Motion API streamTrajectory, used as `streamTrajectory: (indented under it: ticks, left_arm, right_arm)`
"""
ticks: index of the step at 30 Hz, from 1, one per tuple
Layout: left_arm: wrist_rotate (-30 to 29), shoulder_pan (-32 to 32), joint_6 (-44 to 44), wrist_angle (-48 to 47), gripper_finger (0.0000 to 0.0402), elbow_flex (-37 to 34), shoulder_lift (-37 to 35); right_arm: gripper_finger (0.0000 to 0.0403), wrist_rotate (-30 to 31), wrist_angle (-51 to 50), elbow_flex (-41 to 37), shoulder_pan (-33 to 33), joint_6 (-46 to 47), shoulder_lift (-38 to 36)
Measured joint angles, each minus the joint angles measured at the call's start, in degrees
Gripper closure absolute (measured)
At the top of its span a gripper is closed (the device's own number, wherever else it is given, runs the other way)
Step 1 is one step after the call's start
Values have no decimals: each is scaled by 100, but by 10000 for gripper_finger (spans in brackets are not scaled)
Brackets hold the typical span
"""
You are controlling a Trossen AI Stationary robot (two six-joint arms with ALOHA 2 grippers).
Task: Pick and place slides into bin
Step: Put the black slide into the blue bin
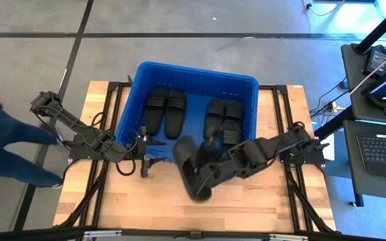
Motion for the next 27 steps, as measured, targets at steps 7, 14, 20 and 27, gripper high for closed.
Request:
streamTrajectory:
  ticks: [7, 14, 20, 27]
  left_arm:
    - [0, 4, 0, -22, 153, -2, 0]
    - [-20, 2, 1, -22, 153, -2, 1]
    - [-22, 2, 2, -22, 153, 0, 2]
    - [-113, 4, 2, -24, 153, -1, 0]
  right_arm:
    - [387, 662, -1510, -36, -550, 590, -86]
    - [387, 1201, -1654, -558, -1280, 109, -81]
    - [387, 1219, -1686, -1316, -1912, -47, -82]
    - [387, 1205, -1113, -2586, -2544, -257, -287]
